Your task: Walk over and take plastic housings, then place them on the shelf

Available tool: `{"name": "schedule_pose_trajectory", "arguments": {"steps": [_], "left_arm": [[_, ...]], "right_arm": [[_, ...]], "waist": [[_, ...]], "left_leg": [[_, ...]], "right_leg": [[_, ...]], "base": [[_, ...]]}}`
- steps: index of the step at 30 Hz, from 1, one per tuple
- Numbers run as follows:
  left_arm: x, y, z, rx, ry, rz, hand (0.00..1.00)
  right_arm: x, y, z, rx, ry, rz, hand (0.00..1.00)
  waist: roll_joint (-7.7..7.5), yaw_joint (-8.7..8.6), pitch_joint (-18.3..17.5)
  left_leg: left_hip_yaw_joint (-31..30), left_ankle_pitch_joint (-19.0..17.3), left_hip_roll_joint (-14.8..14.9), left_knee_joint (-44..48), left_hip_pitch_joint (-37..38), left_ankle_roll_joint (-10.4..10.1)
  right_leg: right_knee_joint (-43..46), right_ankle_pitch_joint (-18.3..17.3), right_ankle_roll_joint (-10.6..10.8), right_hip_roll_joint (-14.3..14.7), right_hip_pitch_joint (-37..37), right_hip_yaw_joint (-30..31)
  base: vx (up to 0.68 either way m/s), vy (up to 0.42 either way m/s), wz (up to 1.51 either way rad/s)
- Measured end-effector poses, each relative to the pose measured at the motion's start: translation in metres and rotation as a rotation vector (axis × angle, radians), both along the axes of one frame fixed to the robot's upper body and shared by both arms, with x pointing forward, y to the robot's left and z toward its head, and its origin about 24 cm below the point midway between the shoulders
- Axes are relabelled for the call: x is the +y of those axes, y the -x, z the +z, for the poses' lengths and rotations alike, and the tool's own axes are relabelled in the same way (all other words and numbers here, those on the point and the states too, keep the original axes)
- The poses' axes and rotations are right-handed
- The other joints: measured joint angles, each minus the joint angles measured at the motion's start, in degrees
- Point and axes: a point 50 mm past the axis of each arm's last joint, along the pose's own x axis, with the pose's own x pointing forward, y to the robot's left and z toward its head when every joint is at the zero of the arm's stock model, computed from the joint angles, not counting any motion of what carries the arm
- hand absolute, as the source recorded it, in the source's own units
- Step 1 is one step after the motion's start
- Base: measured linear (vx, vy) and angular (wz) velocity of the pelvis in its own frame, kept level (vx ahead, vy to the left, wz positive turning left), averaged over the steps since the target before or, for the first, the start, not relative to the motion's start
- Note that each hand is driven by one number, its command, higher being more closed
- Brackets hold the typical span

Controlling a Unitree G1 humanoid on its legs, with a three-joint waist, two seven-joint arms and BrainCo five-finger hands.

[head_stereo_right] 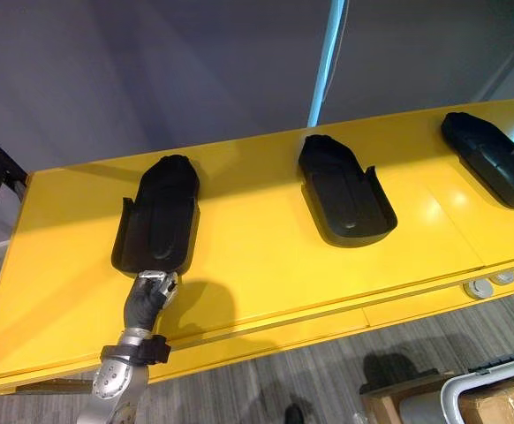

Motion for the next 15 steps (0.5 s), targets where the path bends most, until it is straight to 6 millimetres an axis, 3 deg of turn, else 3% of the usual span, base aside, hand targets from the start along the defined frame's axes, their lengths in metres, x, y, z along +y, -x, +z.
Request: {"name": "schedule_pose_trajectory", "arguments": {"steps": [3,7,11,13,14,15], "left_arm": [[-0.02,0.014,0.014,-0.056,0.064,-0.128,0.0],[-0.028,0.026,0.035,-0.15,0.143,-0.205,0.0],[-0.036,0.031,0.034,-0.142,0.165,-0.231,0.0],[-0.039,0.034,0.026,-0.103,0.191,-0.217,0.0],[-0.041,0.034,0.025,-0.093,0.199,-0.217,0.0],[-0.048,0.033,0.02,-0.068,0.217,-0.229,0.0]], "right_arm": [[-0.001,0.002,-0.001,0.006,-0.004,-0.017,0.0],[0.0,0.004,-0.001,0.011,-0.011,-0.014,0.0],[-0.001,0.005,-0.002,0.019,-0.01,-0.013,0.0],[-0.002,-0.006,0.001,0.0,0.004,0.034,0.0],[-0.001,-0.012,0.002,-0.011,0.005,0.054,0.0],[0.002,-0.022,0.005,-0.034,0.008,0.084,0.0]], "waist": [[0.0,0.14,0.0],[0.07,0.31,-0.2],[-0.06,1.34,-1.5],[-0.23,2.36,-2.1],[-0.21,2.79,-2.2],[0.03,3.69,-2.5]], "left_leg": [[-0.1,0.0,0.0,0.1,1.3,0.0],[-0.8,-0.1,0.2,0.2,3.7,0.0],[-0.3,-0.7,0.4,0.4,6.2,-0.3],[0.7,-6.2,1.4,9.3,5.9,-0.4],[-1.9,-7.9,1.6,13.1,5.0,0.2],[-9.7,-11.3,1.6,20.4,3.4,0.0]], "right_leg": [[0.0,-0.1,0.1,0.0,1.5,0.0],[0.9,-1.8,1.4,0.0,4.3,-0.8],[2.3,-2.7,1.8,0.1,5.6,0.1],[4.1,-3.1,2.0,1.0,5.7,4.8],[4.5,-2.9,1.7,1.4,5.5,6.5],[5.9,-2.6,1.4,2.6,4.5,10.5]], "base": [[0.01,0.009,0.03],[-0.03,0.013,0.14],[-0.01,0.024,-0.07],[0.0,0.041,-0.89],[-0.03,0.039,-1.42],[-0.08,0.085,-1.84]]}}
